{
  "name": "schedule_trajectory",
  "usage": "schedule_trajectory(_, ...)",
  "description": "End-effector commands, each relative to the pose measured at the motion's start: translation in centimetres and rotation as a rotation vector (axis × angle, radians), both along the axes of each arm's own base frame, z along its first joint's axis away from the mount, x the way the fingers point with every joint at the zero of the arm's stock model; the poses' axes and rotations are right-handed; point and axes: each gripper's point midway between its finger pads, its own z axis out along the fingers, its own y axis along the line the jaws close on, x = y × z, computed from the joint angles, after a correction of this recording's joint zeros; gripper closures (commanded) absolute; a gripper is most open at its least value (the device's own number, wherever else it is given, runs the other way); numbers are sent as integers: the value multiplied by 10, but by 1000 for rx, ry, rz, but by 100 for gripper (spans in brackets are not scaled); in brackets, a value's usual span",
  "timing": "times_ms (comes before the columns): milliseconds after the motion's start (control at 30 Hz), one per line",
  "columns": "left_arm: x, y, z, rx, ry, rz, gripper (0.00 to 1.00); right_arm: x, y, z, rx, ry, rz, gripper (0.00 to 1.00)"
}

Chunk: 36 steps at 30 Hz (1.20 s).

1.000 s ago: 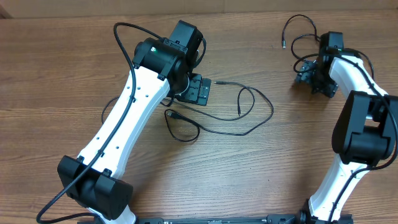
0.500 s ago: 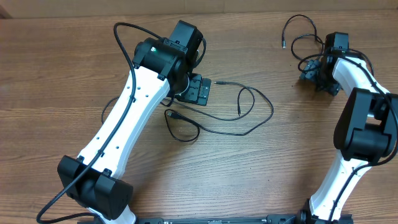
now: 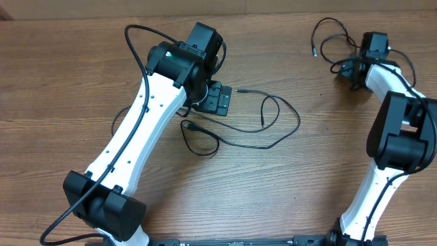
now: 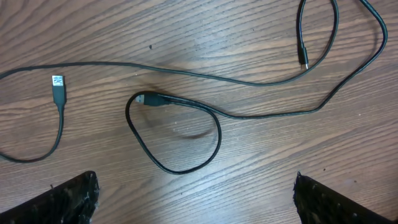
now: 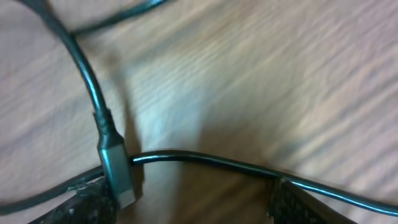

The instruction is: Untangle cables

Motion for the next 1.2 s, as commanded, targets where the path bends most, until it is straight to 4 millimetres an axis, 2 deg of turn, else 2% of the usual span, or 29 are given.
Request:
schedule_trajectory(0,-1,-2,2,-7,-5,-12,0,-31,-14,-80,89,113,-35,26)
schedule_trajectory(67,-1,-2,2,-7,-5,-12,0,-32,-40,-90,72,89,-58,26)
schedule_trajectory(167,-1,-2,2,-7,-5,-12,0,-39,-65,-99,61,76,-94,25)
schedule_trajectory(433,-1,-2,2,-7,-5,-12,0,-60,-133,-105,14,36,-165,29)
schedule_trajectory(600,-1,-2,2,-7,-5,-12,0,-69,-154,-102,9,16,-206,8)
schedule_trajectory(700,-1,-2,2,-7,-5,-12,0,-69,-156,-101,8,14,-208,0)
schedule_trajectory(833,-1,-2,2,-7,-5,-12,0,-68,-155,-93,11,20,-206,0)
schedule_trajectory(933,-1,-2,2,-7,-5,-12,0,-60,-145,-72,45,3,-174,0)
schedule_trajectory(1033,-1,-2,2,-7,-5,-12,0,-46,-132,-39,93,-51,-123,0)
schedule_trajectory(1067,-1,-2,2,-7,-5,-12,0,-36,-121,-14,126,-101,-82,0)
schedule_trajectory(1167,-1,-2,2,-7,-5,-12,0,-19,-98,34,183,-200,5,0)
